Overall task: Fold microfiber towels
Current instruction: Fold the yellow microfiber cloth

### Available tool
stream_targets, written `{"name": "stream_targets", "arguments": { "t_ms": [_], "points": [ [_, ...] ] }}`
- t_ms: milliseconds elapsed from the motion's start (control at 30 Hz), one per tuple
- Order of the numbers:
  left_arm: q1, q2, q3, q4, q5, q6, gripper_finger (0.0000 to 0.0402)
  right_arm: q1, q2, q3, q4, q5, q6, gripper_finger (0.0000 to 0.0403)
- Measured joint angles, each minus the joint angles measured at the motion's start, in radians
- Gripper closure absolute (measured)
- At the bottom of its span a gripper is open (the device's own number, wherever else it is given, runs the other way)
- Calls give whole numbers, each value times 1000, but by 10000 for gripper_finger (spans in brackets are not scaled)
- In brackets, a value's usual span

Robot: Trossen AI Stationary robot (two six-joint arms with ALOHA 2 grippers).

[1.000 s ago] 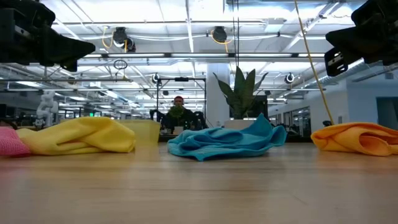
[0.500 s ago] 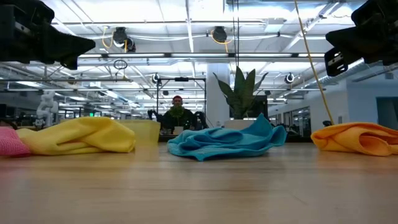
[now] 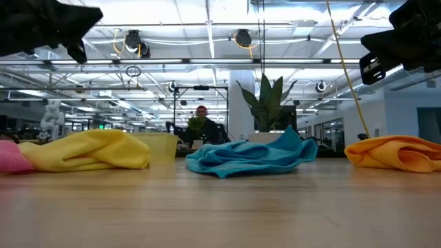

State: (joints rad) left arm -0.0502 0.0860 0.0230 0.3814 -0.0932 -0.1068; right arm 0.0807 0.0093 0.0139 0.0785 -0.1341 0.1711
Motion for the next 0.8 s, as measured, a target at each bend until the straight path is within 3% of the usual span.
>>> {"name": "stream_targets", "arguments": {
  "t_ms": [133, 400, 567, 800],
  "points": [
    [0, 116, 44, -123, -72, -111, 366, 0, 0, 0, 0, 0, 0, 403],
    [0, 410, 302, -627, -230, -269, 366, 0, 0, 0, 0, 1, 0, 403],
    [25, 631, 454, -828, -205, -368, 343, 0, 0, 0, 0, 2, 0, 403],
    [155, 933, 543, -881, -102, -521, 250, 0, 0, 0, 0, 2, 0, 403]
  ]
}}
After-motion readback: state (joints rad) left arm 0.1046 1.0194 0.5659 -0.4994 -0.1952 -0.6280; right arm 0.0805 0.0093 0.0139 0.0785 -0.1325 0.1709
